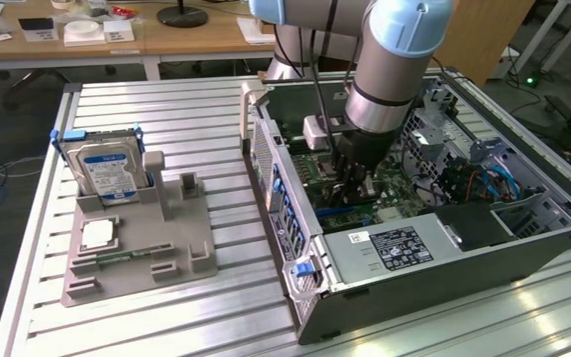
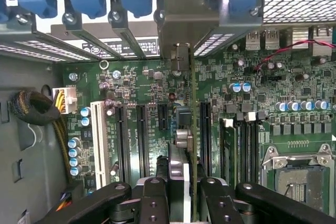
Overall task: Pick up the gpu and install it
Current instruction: 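Insert the gpu into the slot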
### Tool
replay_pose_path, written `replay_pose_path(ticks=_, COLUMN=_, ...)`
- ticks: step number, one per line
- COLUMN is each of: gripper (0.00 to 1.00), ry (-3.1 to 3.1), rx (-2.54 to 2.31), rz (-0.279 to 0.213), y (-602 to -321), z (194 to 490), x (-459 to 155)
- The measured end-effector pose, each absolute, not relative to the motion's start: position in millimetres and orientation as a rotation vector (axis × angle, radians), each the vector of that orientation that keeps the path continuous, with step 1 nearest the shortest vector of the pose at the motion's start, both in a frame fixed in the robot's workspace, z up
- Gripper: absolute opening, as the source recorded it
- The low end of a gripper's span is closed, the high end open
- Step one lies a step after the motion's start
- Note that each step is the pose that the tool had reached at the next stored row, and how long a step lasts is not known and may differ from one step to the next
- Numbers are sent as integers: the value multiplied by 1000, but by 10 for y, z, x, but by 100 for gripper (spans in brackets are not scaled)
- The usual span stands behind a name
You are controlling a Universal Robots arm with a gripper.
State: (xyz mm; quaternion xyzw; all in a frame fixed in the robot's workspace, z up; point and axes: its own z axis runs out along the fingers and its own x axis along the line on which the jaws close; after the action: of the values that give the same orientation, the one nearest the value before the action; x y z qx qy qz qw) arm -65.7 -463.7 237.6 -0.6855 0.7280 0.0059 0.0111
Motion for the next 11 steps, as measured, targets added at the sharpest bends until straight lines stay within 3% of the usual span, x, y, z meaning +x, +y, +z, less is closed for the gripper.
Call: replay_pose_path(ticks=11, gripper=28, ry=2271, rx=-2138, rz=19, y=-4603, z=2354, x=-669)
